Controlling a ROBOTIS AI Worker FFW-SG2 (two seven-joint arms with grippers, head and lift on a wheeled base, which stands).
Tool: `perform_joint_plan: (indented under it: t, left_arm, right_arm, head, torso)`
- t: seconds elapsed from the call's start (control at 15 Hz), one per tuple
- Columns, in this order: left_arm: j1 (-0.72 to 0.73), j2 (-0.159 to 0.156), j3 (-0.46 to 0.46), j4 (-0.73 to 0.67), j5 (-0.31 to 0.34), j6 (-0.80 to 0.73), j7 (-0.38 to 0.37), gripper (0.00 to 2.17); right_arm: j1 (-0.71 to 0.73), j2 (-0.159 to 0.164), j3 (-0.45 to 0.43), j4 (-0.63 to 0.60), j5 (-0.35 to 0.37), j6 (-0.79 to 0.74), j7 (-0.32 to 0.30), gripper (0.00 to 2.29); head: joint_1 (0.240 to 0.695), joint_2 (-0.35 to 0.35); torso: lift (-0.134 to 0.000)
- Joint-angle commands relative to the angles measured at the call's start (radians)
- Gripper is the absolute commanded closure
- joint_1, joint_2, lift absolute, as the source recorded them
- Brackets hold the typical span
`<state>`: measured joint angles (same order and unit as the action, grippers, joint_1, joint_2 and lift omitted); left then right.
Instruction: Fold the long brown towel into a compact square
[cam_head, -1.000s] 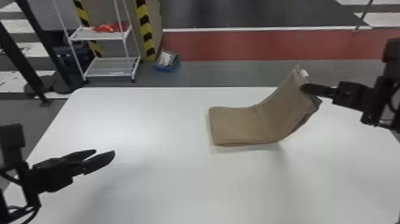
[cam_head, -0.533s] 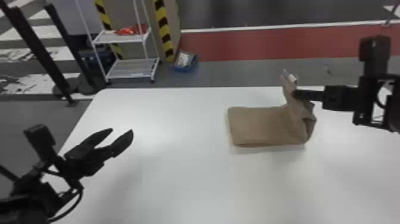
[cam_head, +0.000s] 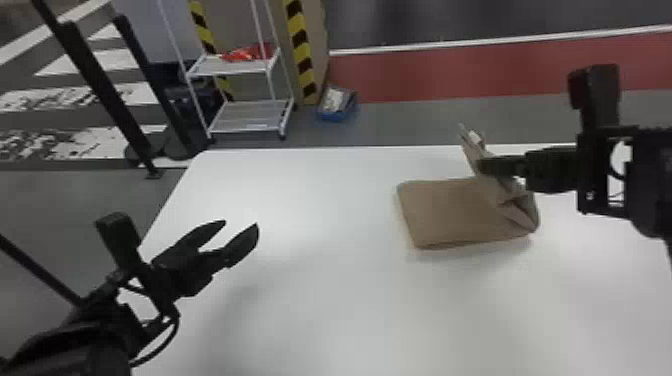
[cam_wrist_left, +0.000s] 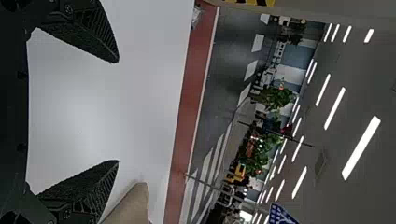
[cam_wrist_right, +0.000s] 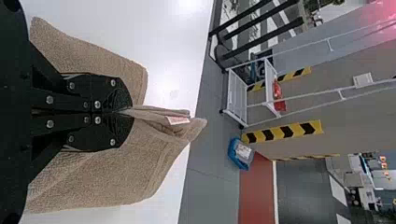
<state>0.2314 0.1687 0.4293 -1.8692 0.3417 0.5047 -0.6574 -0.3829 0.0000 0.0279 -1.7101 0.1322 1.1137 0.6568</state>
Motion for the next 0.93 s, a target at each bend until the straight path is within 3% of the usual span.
perform_joint_plan:
  t: [0.0, 0.53, 0.67, 0.8, 0.87]
  left_arm:
    - [0.003, 0.000, 0.000, 0.001, -0.001, 0.001, -0.004, 0.12]
    - [0.006, 0.000, -0.004, -0.007, 0.003, 0.001, -0.033, 0.12]
    - [0.008, 0.000, -0.003, -0.004, 0.000, 0.004, -0.031, 0.12]
    - [0.008, -0.001, -0.003, -0.002, -0.001, 0.004, -0.033, 0.12]
    - [0.009, -0.003, -0.003, -0.004, -0.003, 0.004, -0.033, 0.12]
  right_arm:
    - [0.006, 0.001, 0.030, 0.032, -0.016, -0.037, 0.000, 1.62]
    - [0.021, 0.001, 0.118, 0.069, -0.060, -0.096, 0.029, 1.62]
    - [0.021, 0.001, 0.156, 0.126, -0.062, -0.160, 0.026, 1.61]
    - [0.021, 0.001, 0.193, 0.215, -0.063, -0.307, 0.023, 1.43]
    - [0.021, 0.001, 0.211, 0.247, -0.065, -0.344, 0.014, 1.18]
  head:
    - [0.695, 0.222]
    - [0.695, 0.273]
    - [0.695, 0.284]
    - [0.695, 0.298]
    - [0.695, 0.313]
  torso:
    - [-0.125]
    - [-0.125]
    - [-0.125]
    - [-0.125]
    - [-0.125]
